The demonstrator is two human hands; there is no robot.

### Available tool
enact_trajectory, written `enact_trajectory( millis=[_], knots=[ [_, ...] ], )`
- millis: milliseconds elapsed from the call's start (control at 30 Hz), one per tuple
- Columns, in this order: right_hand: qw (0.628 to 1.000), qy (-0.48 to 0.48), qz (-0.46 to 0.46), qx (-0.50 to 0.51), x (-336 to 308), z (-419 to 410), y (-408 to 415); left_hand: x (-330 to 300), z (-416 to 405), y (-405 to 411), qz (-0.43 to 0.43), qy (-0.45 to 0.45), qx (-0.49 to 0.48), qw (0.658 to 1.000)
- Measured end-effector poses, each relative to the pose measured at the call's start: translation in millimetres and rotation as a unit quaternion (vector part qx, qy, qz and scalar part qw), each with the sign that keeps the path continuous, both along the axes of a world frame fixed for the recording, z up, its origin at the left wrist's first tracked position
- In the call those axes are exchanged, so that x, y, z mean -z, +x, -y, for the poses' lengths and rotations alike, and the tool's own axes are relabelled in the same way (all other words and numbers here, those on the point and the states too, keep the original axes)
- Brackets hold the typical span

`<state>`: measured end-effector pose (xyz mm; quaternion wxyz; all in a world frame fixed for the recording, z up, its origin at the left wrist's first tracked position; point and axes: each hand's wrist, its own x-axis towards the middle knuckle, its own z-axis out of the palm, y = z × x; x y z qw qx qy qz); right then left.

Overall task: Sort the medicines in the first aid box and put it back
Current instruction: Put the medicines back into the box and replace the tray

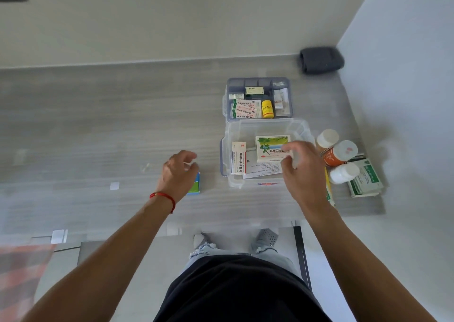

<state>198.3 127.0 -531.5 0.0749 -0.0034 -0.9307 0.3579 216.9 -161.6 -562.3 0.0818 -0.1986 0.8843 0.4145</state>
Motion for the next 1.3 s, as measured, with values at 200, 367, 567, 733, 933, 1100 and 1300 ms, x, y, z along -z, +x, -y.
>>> enact_trajectory(
  millis=[200,367,567,733,933,1100,1300],
  knots=[
    [0.988,0.051,0.145,0.026,15,-31,-28,-13,-54,-28,0.05,0.196,-0.032,0.979],
    [0.992,0.035,0.122,-0.013,24,-43,-30,-12,-67,-26,0.038,0.125,-0.007,0.991],
    [0.993,0.018,0.111,-0.028,24,-50,-37,-15,-73,-26,0.034,0.156,-0.042,0.986],
    [0.992,0.012,0.122,-0.031,23,-55,-41,-17,-77,-28,0.034,0.165,-0.056,0.984],
    [0.99,0.007,0.135,-0.029,20,-55,-44,-24,-80,-29,0.042,0.199,-0.072,0.977],
    [0.991,0.015,0.13,-0.031,20,-52,-44,-26,-80,-27,0.044,0.21,-0.104,0.971],
    [0.996,0.051,0.06,-0.037,15,-43,-40,-40,-82,-27,-0.016,0.055,-0.042,0.998]
  ],
)
